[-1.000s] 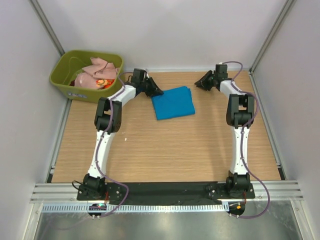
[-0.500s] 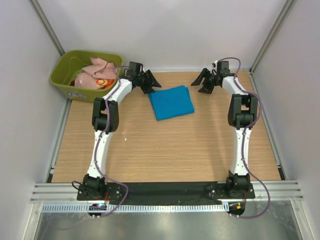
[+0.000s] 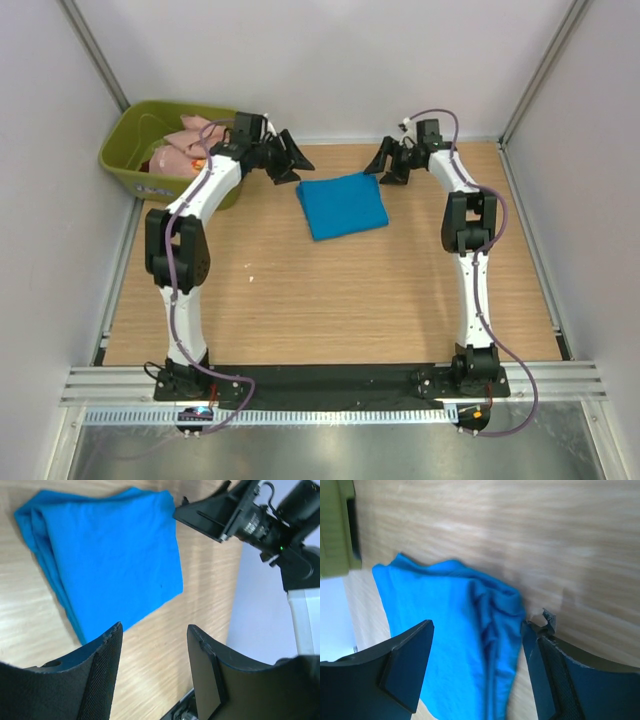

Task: Fold and stack the t-shirts
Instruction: Neatly place the folded tshirt to the corner

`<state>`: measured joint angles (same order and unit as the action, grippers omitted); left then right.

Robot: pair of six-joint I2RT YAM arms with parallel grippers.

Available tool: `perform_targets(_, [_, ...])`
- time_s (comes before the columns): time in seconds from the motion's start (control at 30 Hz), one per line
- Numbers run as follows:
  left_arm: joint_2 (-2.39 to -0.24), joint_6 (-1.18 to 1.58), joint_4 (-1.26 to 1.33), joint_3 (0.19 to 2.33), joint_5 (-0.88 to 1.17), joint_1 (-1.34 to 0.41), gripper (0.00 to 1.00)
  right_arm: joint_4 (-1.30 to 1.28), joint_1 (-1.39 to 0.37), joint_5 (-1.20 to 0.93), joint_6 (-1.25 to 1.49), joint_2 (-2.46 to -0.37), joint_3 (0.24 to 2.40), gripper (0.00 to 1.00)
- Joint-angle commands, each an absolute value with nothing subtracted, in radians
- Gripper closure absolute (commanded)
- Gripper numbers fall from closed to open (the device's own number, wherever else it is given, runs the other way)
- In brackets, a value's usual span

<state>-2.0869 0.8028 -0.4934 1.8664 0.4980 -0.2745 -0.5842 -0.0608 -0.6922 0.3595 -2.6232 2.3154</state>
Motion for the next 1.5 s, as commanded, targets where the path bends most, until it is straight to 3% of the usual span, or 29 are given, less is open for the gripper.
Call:
perform_targets(0.0, [-1.968, 0.746, -0.521, 1.787, 0.538, -0.275, 0.44, -0.744, -0.133, -0.631, 0.268, -2.658, 2.306, 0.22])
perform_targets(0.07, [-1.933, 0.733, -0.548, 1.735, 0.543, -0.275, 0.44, -0.767, -0.143, -0.588, 0.258, -2.66, 2.302, 0.26])
perform_targets(0.17, [-1.878, 0.718, -0.571, 1.672, 0.551, -0.276, 0.45, -0.795, -0.156, -0.494, 0.247, -2.674, 2.324, 0.43])
perform_targets(0.27, [-1.835, 0.712, -0.586, 1.621, 0.543, -0.276, 0.45, -0.807, -0.166, -0.373, 0.241, -2.68, 2.364, 0.75])
perform_targets(0.3, [-1.829, 0.712, -0.589, 1.611, 0.54, -0.275, 0.46, -0.805, -0.167, -0.342, 0.236, -2.674, 2.364, 0.93])
perform_targets(0.33, [-1.824, 0.712, -0.591, 1.603, 0.541, -0.275, 0.46, -0.795, -0.169, -0.315, 0.236, -2.66, 2.358, 0.99])
perform_targets(0.57, [-1.769, 0.706, -0.624, 1.523, 0.529, -0.278, 0.48, -0.716, -0.158, 0.143, 0.158, -2.49, 2.253, 0.99])
perform_targets(0.73, [-1.741, 0.704, -0.637, 1.45, 0.52, -0.279, 0.49, -0.716, -0.127, 0.285, 0.046, -2.468, 2.292, 0.99])
perform_targets(1.03, [-1.712, 0.718, -0.658, 1.388, 0.492, -0.291, 0.5, -0.394, -0.054, 0.585, -0.326, -2.491, 2.27, 0.99])
perform_targets(1.47, [-1.799, 0.689, -0.689, 1.43, 0.499, -0.324, 0.51, -0.084, 0.054, 0.462, -0.689, -2.568, 2.272, 0.99])
